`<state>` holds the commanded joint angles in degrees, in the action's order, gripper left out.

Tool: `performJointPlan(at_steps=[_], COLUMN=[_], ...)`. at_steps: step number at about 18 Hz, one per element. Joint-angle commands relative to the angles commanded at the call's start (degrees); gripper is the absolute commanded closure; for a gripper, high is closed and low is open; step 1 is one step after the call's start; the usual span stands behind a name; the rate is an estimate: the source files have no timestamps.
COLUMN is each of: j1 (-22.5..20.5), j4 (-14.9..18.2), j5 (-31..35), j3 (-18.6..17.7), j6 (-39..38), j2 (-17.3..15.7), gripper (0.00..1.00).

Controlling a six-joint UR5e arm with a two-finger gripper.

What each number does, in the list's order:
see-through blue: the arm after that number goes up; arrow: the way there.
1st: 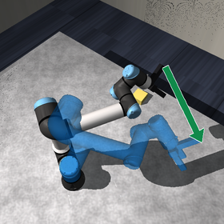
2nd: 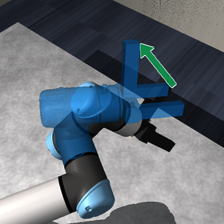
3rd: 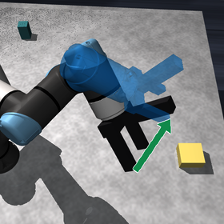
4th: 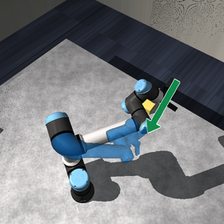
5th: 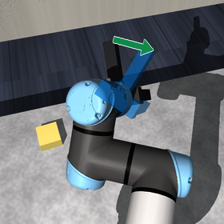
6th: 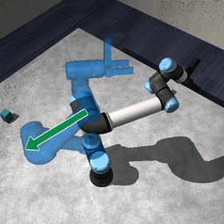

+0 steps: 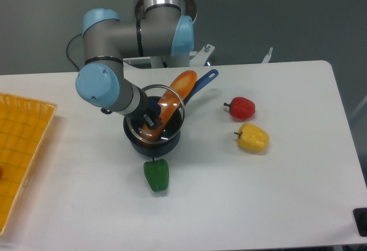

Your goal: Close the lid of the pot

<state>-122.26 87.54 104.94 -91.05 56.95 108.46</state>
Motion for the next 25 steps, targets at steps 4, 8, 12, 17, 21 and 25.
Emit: performJointPlan(at_steps=[4,8,12,17,21,25], j1=[0.44,0.53,0.53,0.88,0.88,0.97], j4=[0.0,-0.09,-0.09,-0.09,-0.18,-0.18], j5=[0.0,0.0,0.09,0.0,0.0,0.0], j3=[-0.35,-0.35,-0.35,-0.44,-0.44,-0.44], j6=[0.0,-0.35,-0.35,-0.62,-0.88,-1.4], j2=[0.17,0.53,0.7,0.79,1.05,1.23], gripper=[0.6,0.59,0.59,0.59,0.59,0.59])
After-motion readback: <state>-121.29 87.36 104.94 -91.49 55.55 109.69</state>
